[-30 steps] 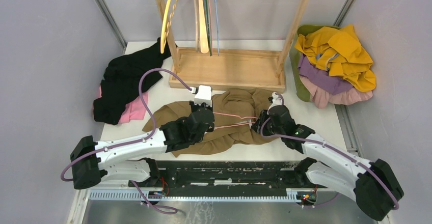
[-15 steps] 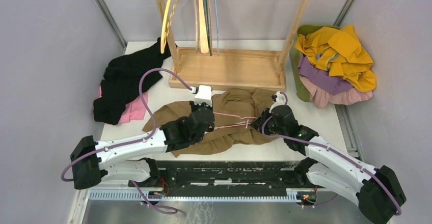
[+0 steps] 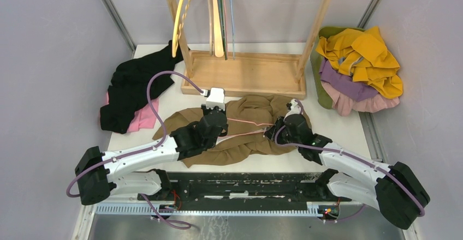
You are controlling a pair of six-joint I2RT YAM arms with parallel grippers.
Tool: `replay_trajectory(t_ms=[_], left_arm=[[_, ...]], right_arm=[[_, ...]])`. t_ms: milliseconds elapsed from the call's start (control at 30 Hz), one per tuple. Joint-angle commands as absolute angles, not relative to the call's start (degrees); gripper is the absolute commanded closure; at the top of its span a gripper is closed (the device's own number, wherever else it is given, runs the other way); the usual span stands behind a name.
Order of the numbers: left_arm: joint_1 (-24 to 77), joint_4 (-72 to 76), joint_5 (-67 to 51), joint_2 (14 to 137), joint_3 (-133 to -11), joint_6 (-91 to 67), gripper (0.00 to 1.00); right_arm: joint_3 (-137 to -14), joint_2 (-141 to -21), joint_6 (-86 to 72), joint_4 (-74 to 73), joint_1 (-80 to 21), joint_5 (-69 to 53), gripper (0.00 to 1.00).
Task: Place the skirt on the hanger
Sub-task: Hang the skirt on the hanger.
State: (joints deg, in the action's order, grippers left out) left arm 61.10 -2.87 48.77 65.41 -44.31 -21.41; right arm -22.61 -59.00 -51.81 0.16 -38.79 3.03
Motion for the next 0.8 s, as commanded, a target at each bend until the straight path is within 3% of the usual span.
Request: replay_trajectory(t_ms=[0, 767], left_arm=[[60.65, -0.11, 48.53, 64.89, -45.48, -20.63, 0.96], [60.63, -0.15, 48.43, 63.94, -44.92, -20.85, 0.96]], right_arm=[[-24.93, -59.77, -48.79, 1.12, -40.72, 9.11, 0.75], [-32.94, -66.05, -46.23, -7.92, -53.16, 27.91, 0.73]])
